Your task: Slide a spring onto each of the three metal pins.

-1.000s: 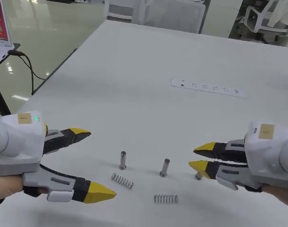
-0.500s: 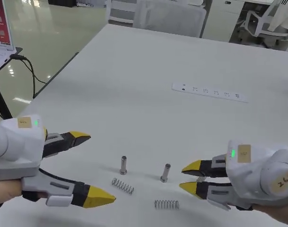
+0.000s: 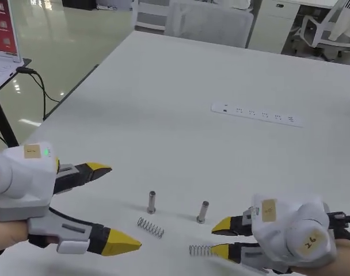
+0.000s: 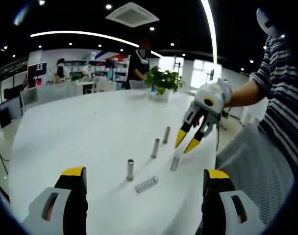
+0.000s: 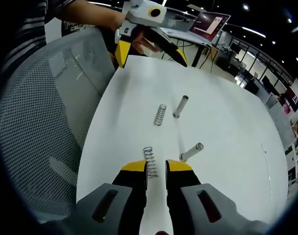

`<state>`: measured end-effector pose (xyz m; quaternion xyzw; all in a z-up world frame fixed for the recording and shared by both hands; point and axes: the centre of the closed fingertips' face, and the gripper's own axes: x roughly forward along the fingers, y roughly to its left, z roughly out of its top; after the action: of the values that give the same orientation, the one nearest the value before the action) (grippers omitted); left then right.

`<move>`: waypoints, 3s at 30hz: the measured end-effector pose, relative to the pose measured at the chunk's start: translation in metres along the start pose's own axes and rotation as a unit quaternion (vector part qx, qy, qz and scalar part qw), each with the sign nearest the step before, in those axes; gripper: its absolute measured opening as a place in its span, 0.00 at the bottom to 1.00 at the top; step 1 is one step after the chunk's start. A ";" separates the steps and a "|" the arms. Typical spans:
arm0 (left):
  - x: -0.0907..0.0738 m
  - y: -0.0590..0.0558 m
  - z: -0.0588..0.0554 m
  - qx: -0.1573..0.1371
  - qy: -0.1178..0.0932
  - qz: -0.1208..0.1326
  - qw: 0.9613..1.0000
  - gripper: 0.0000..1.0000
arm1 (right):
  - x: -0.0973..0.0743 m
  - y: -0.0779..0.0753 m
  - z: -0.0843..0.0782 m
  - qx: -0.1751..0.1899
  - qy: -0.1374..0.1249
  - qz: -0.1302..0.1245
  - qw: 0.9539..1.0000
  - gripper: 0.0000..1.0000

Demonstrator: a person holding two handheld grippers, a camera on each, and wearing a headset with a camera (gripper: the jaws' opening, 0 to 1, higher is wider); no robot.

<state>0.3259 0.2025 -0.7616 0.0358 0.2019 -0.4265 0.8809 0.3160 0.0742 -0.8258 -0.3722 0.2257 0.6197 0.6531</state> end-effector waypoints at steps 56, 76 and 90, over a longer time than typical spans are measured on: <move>0.007 -0.040 -0.003 0.022 0.022 -0.068 0.997 0.83 | -0.004 0.000 -0.004 0.014 0.013 0.012 1.000 0.08; 0.054 -0.072 0.000 0.029 0.039 -0.161 0.986 0.49 | -0.020 0.004 0.008 0.020 -0.004 0.010 1.000 0.08; 0.083 -0.090 0.001 0.042 0.034 -0.191 0.980 0.28 | -0.029 0.008 0.020 0.013 -0.017 0.008 1.000 0.08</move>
<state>0.3032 0.0844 -0.7825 0.0478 0.2169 -0.5934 0.7737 0.3011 0.0705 -0.7926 -0.3512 0.2258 0.6280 0.6568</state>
